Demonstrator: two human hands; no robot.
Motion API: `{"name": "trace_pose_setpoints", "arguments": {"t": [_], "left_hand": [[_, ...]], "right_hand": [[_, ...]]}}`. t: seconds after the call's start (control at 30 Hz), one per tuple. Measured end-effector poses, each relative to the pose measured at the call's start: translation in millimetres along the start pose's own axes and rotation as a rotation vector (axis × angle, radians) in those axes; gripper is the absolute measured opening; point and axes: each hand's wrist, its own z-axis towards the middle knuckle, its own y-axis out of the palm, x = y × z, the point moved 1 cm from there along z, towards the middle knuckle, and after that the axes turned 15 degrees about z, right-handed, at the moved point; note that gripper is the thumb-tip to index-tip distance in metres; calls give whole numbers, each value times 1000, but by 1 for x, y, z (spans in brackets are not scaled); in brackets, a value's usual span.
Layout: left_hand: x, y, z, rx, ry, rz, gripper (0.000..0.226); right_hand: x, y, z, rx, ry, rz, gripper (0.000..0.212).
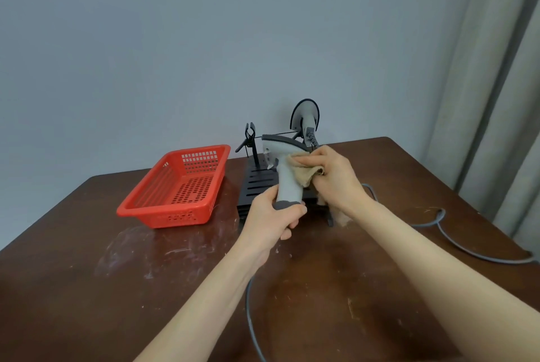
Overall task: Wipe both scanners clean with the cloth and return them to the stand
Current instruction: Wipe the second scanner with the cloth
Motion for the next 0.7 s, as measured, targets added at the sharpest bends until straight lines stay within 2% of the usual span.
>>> {"name": "trace_pose_setpoints", "arguments": {"t": [0.07, 0.17, 0.23, 0.3, 0.4, 0.5, 0.57, 0.63, 0.7], "left_hand": [[0, -1, 0, -6, 4, 8, 18], [-2, -4, 3, -3, 1, 26, 26], [-1, -4, 3, -10, -6, 31, 28], [0, -2, 1, -18, -11, 14, 23], [2, -2, -3, -7, -25, -32, 20], [3, -10, -5, 23, -18, -54, 22], [3, -11, -5, 18, -6, -45, 23], [3, -9, -6, 1, 4, -32, 24], [3, -5, -7, -21, 13, 0, 27]], "right_hand": [[-5, 3, -5, -35, 0, 2, 45], [-16, 8, -24, -211, -49, 78, 40], [-18, 7, -27, -253, -60, 85, 40], [-12, 1, -17, -156, -69, -22, 45], [-4, -18, -5, 70, 53, -252, 44], [-5, -33, -4, 189, 99, -150, 40], [-14, -34, -6, 200, -5, -63, 42], [-22, -29, -4, 143, -124, -55, 43], [-22, -21, 2, 58, -159, -90, 43]]}}
